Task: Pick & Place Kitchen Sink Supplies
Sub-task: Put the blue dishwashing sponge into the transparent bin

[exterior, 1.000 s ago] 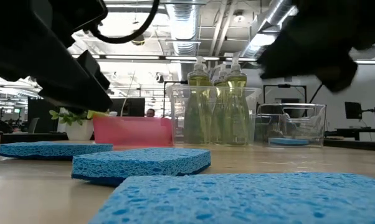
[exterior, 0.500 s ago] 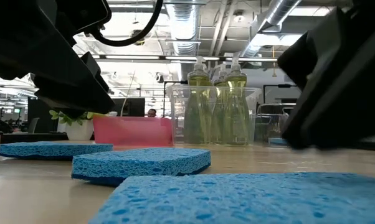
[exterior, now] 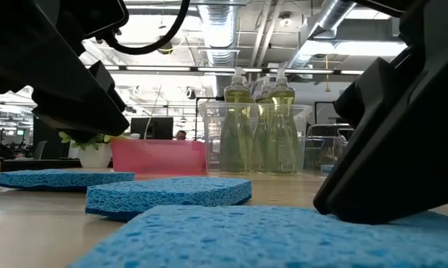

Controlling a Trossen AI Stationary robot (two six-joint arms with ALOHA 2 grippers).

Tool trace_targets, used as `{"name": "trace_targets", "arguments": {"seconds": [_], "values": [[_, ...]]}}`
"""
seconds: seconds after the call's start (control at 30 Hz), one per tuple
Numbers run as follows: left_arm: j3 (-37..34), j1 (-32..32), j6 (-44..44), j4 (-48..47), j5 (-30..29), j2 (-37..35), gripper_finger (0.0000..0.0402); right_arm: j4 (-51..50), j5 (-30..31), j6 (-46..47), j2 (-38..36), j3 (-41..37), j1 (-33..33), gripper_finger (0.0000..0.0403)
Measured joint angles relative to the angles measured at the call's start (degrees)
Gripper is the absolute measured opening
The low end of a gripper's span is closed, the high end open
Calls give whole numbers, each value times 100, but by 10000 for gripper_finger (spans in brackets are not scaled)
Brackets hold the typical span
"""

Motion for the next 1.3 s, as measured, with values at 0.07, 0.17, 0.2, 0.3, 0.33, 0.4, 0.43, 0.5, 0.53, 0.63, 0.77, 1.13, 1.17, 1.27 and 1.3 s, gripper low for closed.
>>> {"name": "trace_targets", "arguments": {"seconds": [0.07, 0.17, 0.2, 0.3, 0.33, 0.4, 0.43, 0.5, 0.53, 0.63, 0.77, 1.13, 1.17, 1.27, 1.3], "values": [[0, -1, 0, 0, 1, 0, 163, 12, 0, 6, 0, 0, 0, 88], [0, -1, 0, 0, 0, 0, 163, 127, 0, -67, 0, -8, 0, 104], [0, -1, 0, 0, 0, 0, 163, 185, -1, -146, 0, -9, 0, 110], [0, -1, 0, 0, 1, 0, 163, 287, 8, -381, 2, -8, 0, 124], [0, -1, 0, -1, 0, 0, 163, 255, 35, -458, 2, 6, 0, 127], [0, 1, 0, 0, 0, 0, 163, 181, 140, -583, 4, 82, 2, 130], [0, 1, 0, 0, 0, 0, 163, 172, 161, -639, 4, 102, 4, 131], [-1, 1, 0, -2, 0, 0, 163, 143, 242, -761, 4, 140, -6, 131], [-2, 1, 0, -2, 0, 0, 163, 148, 287, -869, 4, 171, -20, 130], [-2, 1, 0, -2, 1, 0, 163, 134, 299, -1181, 4, 188, -49, 128], [-2, 1, 0, -2, 2, 0, 163, -152, 288, -1135, 4, 188, -106, 129], [-4, 3, 0, -2, 2, -2, 163, -661, 60, -245, 30, 72, -86, 119], [-4, 3, 0, -2, 2, -2, 163, -775, 5, -157, 26, 72, -85, 118], [-4, 3, 0, -2, 1, -2, 163, -1303, -107, 317, 7, 83, -62, 113], [-4, 3, 0, -2, 2, -2, 163, -1540, -114, 511, 2, 83, -48, 110]]}}
